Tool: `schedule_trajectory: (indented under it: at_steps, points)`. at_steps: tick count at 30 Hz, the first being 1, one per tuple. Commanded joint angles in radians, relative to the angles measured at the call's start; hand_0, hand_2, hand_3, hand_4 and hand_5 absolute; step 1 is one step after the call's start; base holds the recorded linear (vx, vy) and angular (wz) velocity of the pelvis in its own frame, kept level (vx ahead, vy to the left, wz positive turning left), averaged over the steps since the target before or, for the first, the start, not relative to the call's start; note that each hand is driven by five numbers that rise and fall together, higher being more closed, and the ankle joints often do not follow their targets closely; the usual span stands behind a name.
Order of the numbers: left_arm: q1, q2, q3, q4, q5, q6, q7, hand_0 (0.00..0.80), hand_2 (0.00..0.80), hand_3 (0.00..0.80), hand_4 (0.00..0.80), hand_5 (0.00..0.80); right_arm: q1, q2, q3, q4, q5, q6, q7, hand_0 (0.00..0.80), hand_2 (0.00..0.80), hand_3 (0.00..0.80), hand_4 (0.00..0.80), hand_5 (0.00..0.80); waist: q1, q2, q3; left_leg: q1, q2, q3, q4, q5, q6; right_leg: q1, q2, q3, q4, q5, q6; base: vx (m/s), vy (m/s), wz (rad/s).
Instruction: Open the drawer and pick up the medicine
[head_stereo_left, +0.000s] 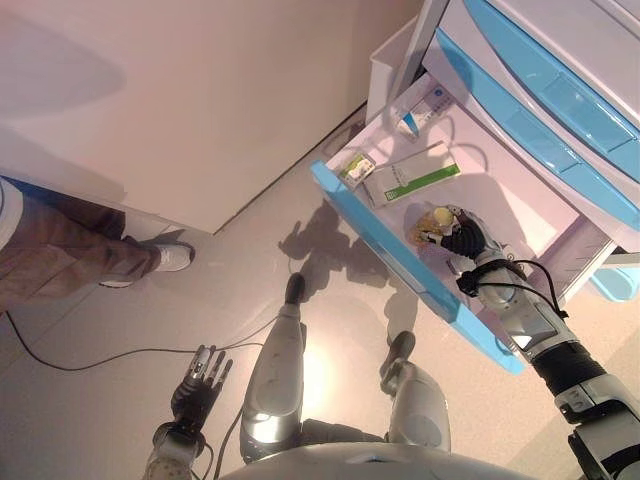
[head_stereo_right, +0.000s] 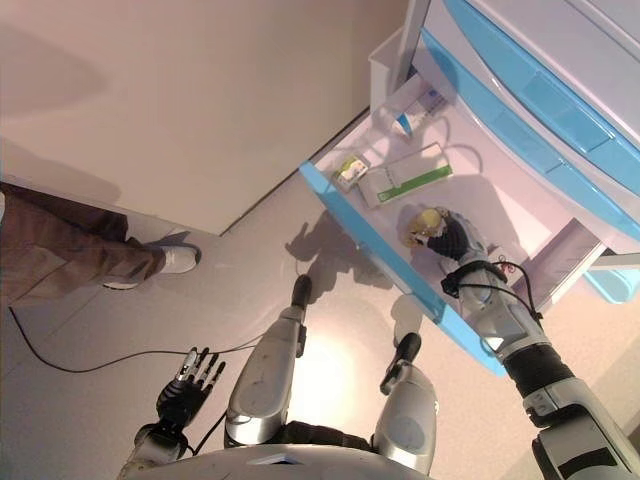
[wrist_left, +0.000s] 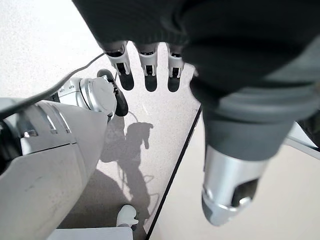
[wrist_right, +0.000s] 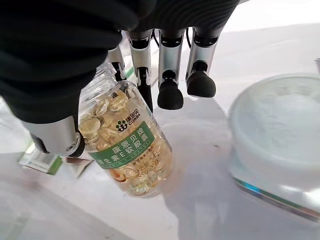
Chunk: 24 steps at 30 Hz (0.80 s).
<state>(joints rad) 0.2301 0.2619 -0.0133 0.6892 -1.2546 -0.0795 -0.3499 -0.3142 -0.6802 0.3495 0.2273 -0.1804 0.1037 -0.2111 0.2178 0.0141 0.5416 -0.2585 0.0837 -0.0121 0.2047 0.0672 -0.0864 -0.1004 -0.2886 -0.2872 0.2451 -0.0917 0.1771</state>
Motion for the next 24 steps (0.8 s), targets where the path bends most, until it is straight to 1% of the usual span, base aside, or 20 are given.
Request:
schedule_trajectory:
  at_steps: [1,7,11,12,16,19,24]
  points:
    - [0.044,0.018,-0.032,-0.022,0.033,-0.011,-0.011,0.0,0.0,0.0,0.0,0.0,-0.016,-0.039,-0.027,-0.161,-0.037,-0.082,0.008,0.8,0.8,0.8,0.8,0.8,0.002,-0.005,-0.054,0.021,0.018,-0.011,0.083,-0.085,0.032,-0.055,0.001,-0.031,0.025,0.089,-0.039,0.0,0.0,0.0]
    - [0.059,0.011,-0.016,-0.046,0.04,-0.008,0.01,0.0,0.0,0.0,0.0,0.0,0.007,-0.1,-0.085,-0.374,-0.05,-0.111,0.12,0.8,0.8,0.8,0.8,0.8,-0.017,-0.026,-0.092,0.062,0.035,0.012,0.05,-0.081,0.025,-0.025,0.011,-0.022,-0.004,0.091,-0.031,0.01,-0.02,-0.03]
    - [0.065,0.008,0.0,-0.042,0.051,-0.006,0.017,0.0,0.0,0.0,0.0,0.0,0.012,-0.145,-0.129,-0.5,-0.005,-0.141,0.209,0.8,0.8,0.8,0.8,0.8,-0.031,-0.042,-0.133,0.104,0.048,0.032,0.016,-0.078,0.018,0.008,0.022,-0.014,-0.034,0.09,-0.028,0.04,-0.032,-0.04]
    - [0.067,0.005,0.006,-0.04,0.055,-0.006,0.018,0.0,0.0,0.0,0.0,0.0,0.011,-0.158,-0.14,-0.528,0.009,-0.158,0.231,0.8,0.8,0.8,0.8,0.8,-0.035,-0.047,-0.146,0.115,0.05,0.038,0.008,-0.078,0.017,0.018,0.024,-0.012,-0.043,0.09,-0.027,0.041,-0.025,-0.13]
    - [0.071,-0.004,0.027,-0.024,0.072,0.0,0.027,0.0,0.0,0.0,0.0,0.0,0.0,-0.189,-0.178,-0.62,0.085,-0.185,0.315,0.8,0.8,0.8,0.8,0.8,-0.047,-0.059,-0.192,0.154,0.058,0.054,-0.016,-0.078,0.014,0.043,0.03,-0.001,-0.061,0.088,-0.028,0.054,-0.017,-0.19]
    - [0.073,-0.014,0.047,0.004,0.093,0.01,0.028,0.0,0.0,0.0,0.0,0.0,-0.019,-0.215,-0.213,-0.679,0.183,-0.189,0.364,0.8,0.8,0.8,0.8,0.8,-0.055,-0.067,-0.241,0.191,0.064,0.069,-0.045,-0.077,0.01,0.068,0.035,0.005,-0.083,0.089,-0.029,0.084,-0.007,-0.06]
    - [0.063,-0.025,0.066,0.037,0.118,0.022,0.044,0.0,0.0,0.0,0.0,0.0,-0.08,-0.234,-0.259,-0.714,0.334,-0.154,0.381,0.8,0.8,0.8,0.8,0.8,-0.062,-0.078,-0.31,0.235,0.068,0.088,-0.075,-0.083,0.006,0.102,0.041,0.011,-0.115,0.092,-0.03,0.07,-0.012,-0.1]
